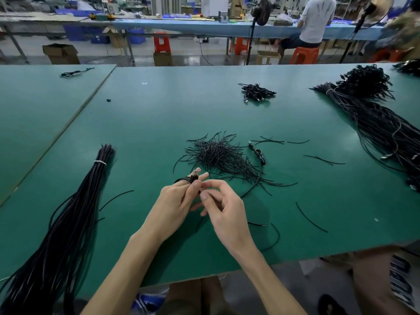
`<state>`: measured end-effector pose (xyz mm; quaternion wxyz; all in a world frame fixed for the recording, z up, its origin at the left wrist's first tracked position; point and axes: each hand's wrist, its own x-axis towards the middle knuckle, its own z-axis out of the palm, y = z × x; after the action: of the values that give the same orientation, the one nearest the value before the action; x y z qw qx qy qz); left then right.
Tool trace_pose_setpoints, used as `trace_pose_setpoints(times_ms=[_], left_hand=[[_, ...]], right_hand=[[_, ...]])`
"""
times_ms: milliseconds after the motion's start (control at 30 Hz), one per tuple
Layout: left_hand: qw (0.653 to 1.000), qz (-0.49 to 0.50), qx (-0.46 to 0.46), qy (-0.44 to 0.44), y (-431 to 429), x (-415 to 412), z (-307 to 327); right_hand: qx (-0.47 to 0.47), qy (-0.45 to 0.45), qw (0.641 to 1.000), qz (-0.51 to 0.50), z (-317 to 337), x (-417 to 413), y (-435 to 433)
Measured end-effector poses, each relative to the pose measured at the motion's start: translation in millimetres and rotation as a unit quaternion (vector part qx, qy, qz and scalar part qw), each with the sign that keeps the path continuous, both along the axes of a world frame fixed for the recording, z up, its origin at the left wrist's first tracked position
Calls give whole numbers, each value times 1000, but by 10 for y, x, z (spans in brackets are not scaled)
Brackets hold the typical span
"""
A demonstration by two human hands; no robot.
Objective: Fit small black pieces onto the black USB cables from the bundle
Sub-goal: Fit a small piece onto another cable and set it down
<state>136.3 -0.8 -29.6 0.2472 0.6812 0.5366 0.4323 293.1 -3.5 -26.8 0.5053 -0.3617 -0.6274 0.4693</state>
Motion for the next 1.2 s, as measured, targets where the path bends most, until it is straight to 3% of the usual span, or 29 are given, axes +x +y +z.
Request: trace_pose_setpoints(times_ms=[267,400,533,767,1033,1200], left_hand=[[1000,0,11,-23,-25,30,21],[983,2,-37,-180,-50,69,100],[899,-54,-120,-418,-55,63,201],[794,-54,-155,-585,-33,24,255],[753,-90,-192,-622,-54,-28,255],[778,-71,-211,-588,-46,-15,259]], right_hand=[[11,-3,1000,14,-40,13,17],[16,12,998,52,-53,3,-5],[6,-20,998,51,-72,-38,0],[-14,-52,997,50,-86,-37,4],[-50,-65,994,72,-35,-14,-3],[-45,-91,991,84,-57,-8,-5]])
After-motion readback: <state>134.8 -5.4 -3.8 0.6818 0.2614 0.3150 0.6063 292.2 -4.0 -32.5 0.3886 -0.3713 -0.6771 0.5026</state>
